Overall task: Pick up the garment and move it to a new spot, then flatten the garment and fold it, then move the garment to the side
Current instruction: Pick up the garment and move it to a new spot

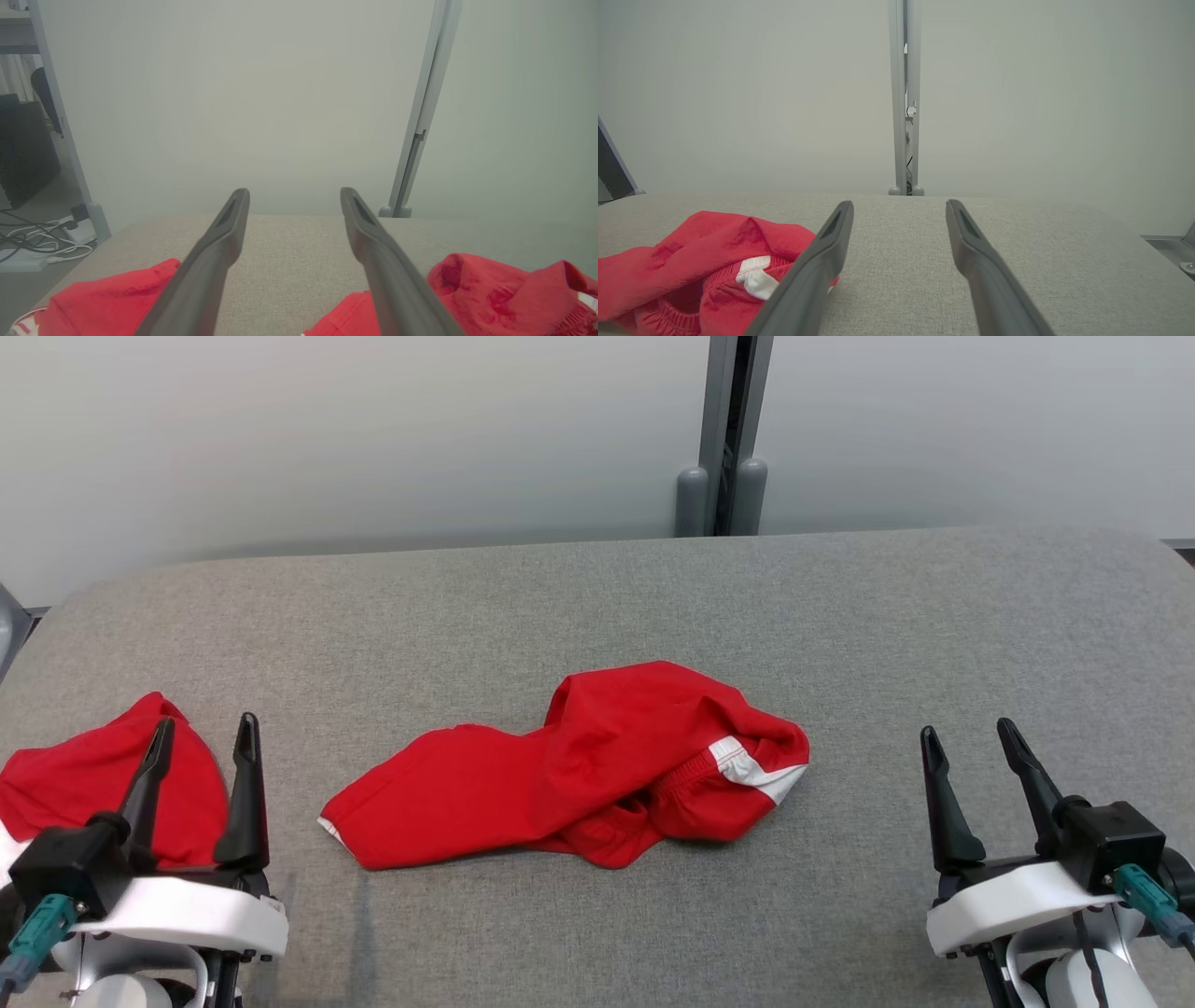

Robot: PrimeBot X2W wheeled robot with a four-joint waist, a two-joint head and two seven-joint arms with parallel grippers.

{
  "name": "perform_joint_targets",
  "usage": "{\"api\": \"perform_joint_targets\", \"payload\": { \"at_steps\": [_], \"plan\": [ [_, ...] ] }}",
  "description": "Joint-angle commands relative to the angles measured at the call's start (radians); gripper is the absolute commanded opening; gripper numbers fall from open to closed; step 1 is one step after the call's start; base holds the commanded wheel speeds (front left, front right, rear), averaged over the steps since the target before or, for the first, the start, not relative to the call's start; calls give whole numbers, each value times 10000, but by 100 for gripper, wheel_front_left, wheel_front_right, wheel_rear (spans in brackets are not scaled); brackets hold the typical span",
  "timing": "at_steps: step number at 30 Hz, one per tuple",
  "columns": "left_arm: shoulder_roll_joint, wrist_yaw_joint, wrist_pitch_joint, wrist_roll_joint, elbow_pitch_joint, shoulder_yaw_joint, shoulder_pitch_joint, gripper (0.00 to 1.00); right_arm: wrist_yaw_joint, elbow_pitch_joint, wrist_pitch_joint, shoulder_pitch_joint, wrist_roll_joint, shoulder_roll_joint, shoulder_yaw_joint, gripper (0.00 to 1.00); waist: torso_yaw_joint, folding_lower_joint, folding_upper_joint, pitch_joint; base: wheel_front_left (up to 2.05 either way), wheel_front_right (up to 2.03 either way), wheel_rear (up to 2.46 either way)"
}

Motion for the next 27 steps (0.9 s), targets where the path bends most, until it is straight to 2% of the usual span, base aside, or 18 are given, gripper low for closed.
{"api": "perform_joint_targets", "payload": {
  "at_steps": [1, 9, 19, 27],
  "plan": [
    [104, -22, 62, 105, -100, -19, 99, 100, 2, -66, 44, 111, -52, -50, -39, 100, 13, 0, -1, -71, 0, 0, 0],
    [424, 190, 819, 402, -778, -404, 698, 100, 2, -317, 416, 544, -212, -50, -20, 100, 11, 0, -1, -407, 0, 0, 0],
    [371, 253, 763, 288, -796, -533, 1163, 100, 2, -866, 751, 1277, -218, -53, -87, 100, -29, 0, -1, -674, 0, 0, 0],
    [275, 177, 588, 115, -568, -535, 1233, 100, 2, -1210, 745, 1572, 236, -50, -320, 100, -96, 0, -1, -705, 0, 0, 0]
  ]
}}
